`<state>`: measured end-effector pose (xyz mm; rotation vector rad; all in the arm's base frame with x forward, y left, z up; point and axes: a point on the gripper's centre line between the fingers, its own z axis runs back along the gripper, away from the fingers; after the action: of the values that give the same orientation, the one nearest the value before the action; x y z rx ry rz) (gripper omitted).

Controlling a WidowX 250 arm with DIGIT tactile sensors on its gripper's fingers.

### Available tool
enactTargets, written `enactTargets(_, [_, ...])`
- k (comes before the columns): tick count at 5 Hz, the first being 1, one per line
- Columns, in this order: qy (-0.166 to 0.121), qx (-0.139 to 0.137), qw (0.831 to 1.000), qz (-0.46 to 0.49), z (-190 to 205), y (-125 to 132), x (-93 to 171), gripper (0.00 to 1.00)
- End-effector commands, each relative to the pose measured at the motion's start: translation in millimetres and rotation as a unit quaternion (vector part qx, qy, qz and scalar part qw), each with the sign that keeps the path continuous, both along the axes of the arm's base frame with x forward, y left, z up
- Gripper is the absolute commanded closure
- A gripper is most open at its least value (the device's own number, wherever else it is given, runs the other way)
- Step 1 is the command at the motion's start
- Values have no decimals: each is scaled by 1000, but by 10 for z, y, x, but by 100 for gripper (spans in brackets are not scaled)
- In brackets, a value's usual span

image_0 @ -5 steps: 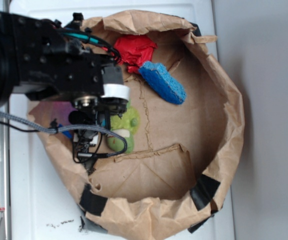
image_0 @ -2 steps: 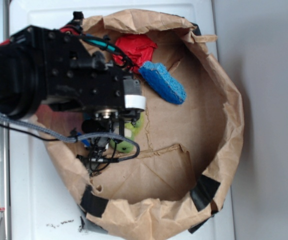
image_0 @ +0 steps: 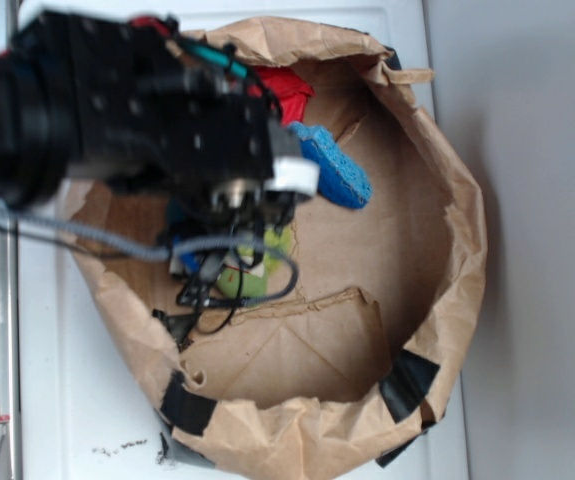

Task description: Grab the blue ball.

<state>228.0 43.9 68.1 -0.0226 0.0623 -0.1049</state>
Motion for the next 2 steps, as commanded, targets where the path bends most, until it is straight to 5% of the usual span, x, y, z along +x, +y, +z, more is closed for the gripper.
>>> enactTargets(1, [-29,-53,998,34,998,245,67,100])
enactTargets(2, [-17,-53,998,41,1074,223,66,100])
